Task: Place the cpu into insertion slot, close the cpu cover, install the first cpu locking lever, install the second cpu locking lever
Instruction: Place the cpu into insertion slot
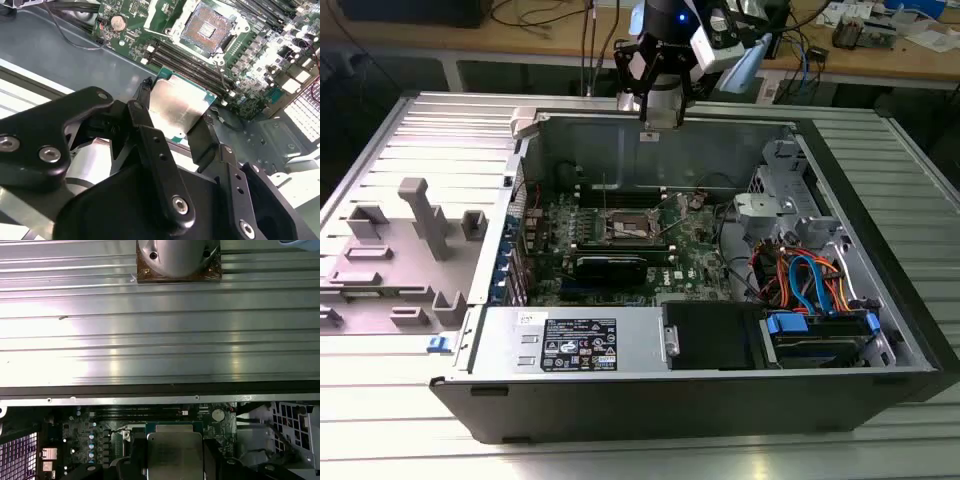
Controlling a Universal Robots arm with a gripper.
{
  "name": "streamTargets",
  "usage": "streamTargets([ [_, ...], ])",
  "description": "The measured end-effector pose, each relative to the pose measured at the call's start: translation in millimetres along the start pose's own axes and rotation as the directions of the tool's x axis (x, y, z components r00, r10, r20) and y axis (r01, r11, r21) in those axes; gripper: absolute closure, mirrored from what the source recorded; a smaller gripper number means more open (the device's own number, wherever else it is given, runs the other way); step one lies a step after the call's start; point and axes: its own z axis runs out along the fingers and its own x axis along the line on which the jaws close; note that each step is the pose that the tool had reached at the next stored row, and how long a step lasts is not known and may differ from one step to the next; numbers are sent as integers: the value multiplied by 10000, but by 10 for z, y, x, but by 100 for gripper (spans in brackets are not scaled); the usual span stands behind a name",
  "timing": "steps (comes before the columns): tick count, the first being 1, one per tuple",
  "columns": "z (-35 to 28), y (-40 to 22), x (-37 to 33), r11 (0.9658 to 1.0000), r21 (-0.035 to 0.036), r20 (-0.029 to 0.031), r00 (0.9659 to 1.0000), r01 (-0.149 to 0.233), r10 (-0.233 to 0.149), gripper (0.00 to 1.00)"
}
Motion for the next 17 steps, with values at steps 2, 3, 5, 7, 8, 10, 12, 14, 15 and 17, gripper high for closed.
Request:
streamTargets([
  [2, -4, -55, -1, 10000, 0, 1, 10000, 1, -1, 46],
  [3, -4, -56, 0, 10000, -2, 1, 10000, 0, 0, 46],
  [5, -5, -59, -1, 10000, -1, 1, 10000, 0, 0, 46],
  [7, -6, -63, -1, 10000, 0, 1, 10000, 0, 0, 46],
  [8, -6, -64, -1, 10000, 0, 1, 10000, 0, 0, 46],
  [10, -6, -67, -1, 10000, -1, 1, 10000, 1, -1, 46],
  [12, -6, -73, -1, 10000, 0, 1, 10000, 0, 0, 46],
  [14, -7, -75, -1, 10000, 0, 1, 10000, 0, 0, 46],
  [15, -7, -77, -1, 10000, -1, 1, 10000, 1, -1, 46],
  [17, -7, -81, -1, 10000, -1, 1, 10000, 0, 0, 46],
])
